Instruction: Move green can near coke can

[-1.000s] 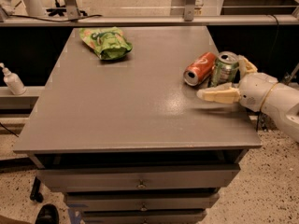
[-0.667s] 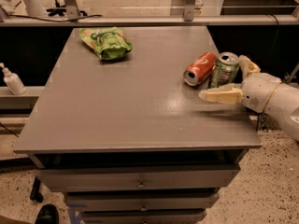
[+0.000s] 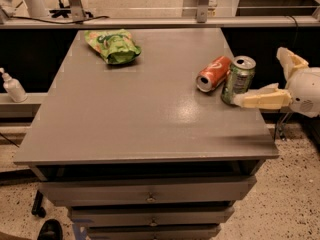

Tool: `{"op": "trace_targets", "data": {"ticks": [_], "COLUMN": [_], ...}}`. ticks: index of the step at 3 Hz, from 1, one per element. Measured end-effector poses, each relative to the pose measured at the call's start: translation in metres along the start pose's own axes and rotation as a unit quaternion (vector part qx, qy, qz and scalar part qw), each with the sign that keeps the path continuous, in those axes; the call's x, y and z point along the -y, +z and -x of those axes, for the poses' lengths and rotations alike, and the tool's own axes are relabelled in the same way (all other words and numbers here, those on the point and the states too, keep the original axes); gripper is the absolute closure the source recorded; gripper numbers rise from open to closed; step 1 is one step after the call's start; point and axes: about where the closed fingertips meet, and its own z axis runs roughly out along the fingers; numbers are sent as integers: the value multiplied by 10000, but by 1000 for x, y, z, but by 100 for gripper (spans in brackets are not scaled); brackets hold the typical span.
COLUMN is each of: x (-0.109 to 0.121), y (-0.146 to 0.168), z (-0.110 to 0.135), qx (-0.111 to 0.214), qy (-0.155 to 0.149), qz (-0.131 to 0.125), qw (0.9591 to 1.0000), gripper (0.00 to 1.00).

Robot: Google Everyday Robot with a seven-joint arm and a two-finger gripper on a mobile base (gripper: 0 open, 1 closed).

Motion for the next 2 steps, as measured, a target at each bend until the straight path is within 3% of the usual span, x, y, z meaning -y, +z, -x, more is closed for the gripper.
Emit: {"op": "trace_targets", "data": {"ticks": [1, 2], "x": [-3, -11], "y": [-39, -39], "z": [30, 34], "qx": [-57, -18], "qy": [-211, -226], "qz": [216, 392], "qw": [9995, 9990], "gripper": [0, 0]}}
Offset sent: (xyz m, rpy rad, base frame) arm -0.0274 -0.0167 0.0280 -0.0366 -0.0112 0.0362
